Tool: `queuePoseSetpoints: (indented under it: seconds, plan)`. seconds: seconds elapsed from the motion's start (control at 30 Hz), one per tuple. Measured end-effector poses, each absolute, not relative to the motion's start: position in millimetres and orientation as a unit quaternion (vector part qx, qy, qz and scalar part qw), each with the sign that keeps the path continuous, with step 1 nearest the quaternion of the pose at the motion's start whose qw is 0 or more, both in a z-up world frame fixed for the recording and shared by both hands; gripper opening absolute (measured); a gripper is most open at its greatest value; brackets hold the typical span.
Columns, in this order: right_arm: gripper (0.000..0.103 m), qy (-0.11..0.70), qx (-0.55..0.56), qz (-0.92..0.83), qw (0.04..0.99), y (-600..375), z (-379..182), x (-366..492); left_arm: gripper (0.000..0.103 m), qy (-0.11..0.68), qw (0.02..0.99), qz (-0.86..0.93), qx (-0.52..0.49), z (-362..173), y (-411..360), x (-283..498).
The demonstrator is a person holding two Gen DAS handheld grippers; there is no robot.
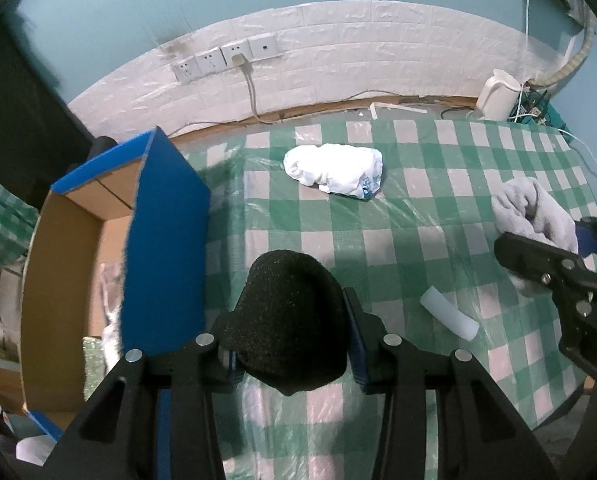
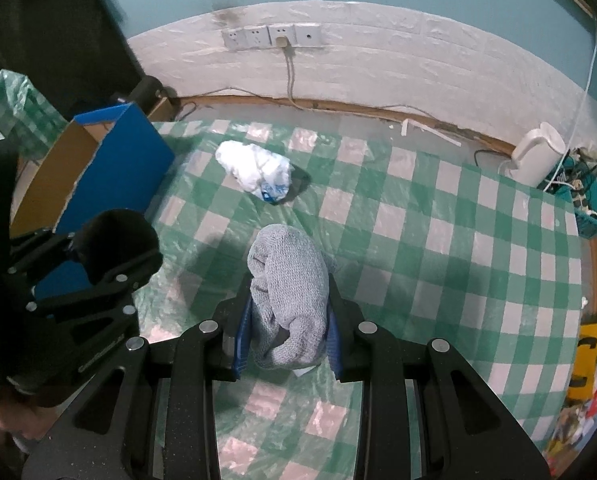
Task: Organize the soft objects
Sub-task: 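Carry the grey sock and black sponge over the box with both tools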
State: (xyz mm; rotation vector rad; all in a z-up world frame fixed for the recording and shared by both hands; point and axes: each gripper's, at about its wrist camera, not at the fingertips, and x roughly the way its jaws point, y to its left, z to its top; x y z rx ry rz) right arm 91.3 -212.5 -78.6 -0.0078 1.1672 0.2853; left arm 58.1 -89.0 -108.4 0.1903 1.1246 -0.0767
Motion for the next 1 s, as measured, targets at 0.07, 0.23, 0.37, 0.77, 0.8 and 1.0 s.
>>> queuePoseSetpoints:
  seconds: [0.07,0.23,0.37,0.77,0.8,1.0]
  plan:
    - [0.029,0.546,-0.006,0.137,0.826,-210.9,-74.5,89.5,0.042,0.528,0.844,-0.038,0.088,-103.3,-85.7,54.1]
    - [0.029,0.536,-0.010,0.143,0.832,-204.9,-62.1,86.0,0.042,0.517,0.850,-0.028,0.097,-91.6,-79.2,46.3]
    - [0.029,0.531,-0.013,0.148,0.834,-199.4,-54.9,83.2,0.042,0.512,0.853,-0.026,0.094,-84.1,-71.6,40.1]
    - [0.029,0.517,-0.025,0.169,0.838,-169.9,-39.5,80.6,0.042,0.489,0.868,0.001,0.084,-60.0,-33.0,27.1]
    - [0.029,0.516,-0.026,0.173,0.838,-166.3,-37.9,80.3,0.042,0.488,0.869,0.003,0.082,-58.7,-29.8,26.3]
    - [0.029,0.507,-0.039,0.194,0.839,-137.6,-27.1,80.9,0.042,0.484,0.872,0.017,0.073,-55.5,-7.6,22.9]
